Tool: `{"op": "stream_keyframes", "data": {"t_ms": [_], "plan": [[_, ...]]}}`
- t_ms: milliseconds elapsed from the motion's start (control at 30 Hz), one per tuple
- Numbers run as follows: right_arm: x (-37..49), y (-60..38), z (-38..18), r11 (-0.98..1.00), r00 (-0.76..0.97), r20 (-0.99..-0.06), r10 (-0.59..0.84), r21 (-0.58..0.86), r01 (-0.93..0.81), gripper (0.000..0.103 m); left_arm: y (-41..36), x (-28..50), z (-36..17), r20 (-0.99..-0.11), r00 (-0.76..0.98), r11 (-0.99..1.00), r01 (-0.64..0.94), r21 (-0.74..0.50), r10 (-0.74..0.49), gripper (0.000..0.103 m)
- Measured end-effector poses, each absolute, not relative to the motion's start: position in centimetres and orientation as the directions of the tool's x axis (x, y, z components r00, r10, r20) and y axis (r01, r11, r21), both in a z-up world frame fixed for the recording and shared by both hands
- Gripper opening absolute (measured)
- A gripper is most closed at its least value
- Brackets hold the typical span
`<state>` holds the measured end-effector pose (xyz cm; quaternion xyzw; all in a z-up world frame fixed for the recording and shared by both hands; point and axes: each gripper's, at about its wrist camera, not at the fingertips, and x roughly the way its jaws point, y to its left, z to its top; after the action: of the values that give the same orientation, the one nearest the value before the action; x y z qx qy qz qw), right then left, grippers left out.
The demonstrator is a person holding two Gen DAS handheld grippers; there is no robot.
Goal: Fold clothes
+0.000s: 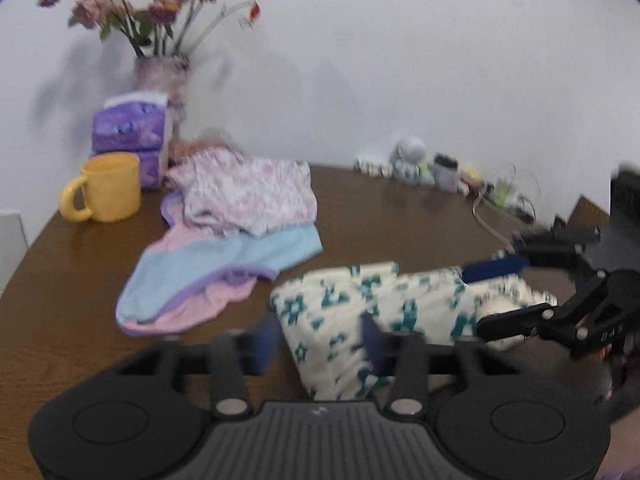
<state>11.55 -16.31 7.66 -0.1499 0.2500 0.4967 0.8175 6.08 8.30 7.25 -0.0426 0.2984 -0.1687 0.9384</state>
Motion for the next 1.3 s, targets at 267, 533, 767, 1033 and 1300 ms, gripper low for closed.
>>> {"op": "stream_keyframes", "data": {"t_ms": [267, 533, 767, 1033, 1300], "plan": [[11.3, -9.8, 6.1, 0.262, 0.349, -0.744, 0.57, -0.238, -0.935, 0.024, 7.6, 6.7, 4.8, -0.56, 0.717, 0.906, 0.379, -0.186, -0.415, 0.027], [13.3, -11.5, 4.3, 0.278, 0.303, -0.791, 0.532, -0.175, -0.945, 0.016, 6.2, 8.5, 4.8, -0.518, 0.7, 0.864, 0.469, -0.185, -0.491, 0.027], [13.7, -12.5, 3.5, 0.274, 0.279, -0.803, 0.526, -0.151, -0.95, 0.016, 3.4, 10.0, 3.1, -0.573, 0.655, 0.833, 0.545, -0.094, -0.493, 0.027], [16.7, -15.9, 6.9, 0.372, 0.258, -0.735, 0.627, -0.009, -0.928, 0.041, 3.1, 10.0, 2.2, -0.588, 0.652, 0.831, 0.552, -0.063, -0.478, 0.027], [24.1, -12.4, 6.9, 0.284, 0.153, -0.749, 0.644, 0.048, -0.958, 0.098, 3.0, 9.9, 2.1, -0.587, 0.657, 0.832, 0.552, -0.054, -0.474, 0.027]]}}
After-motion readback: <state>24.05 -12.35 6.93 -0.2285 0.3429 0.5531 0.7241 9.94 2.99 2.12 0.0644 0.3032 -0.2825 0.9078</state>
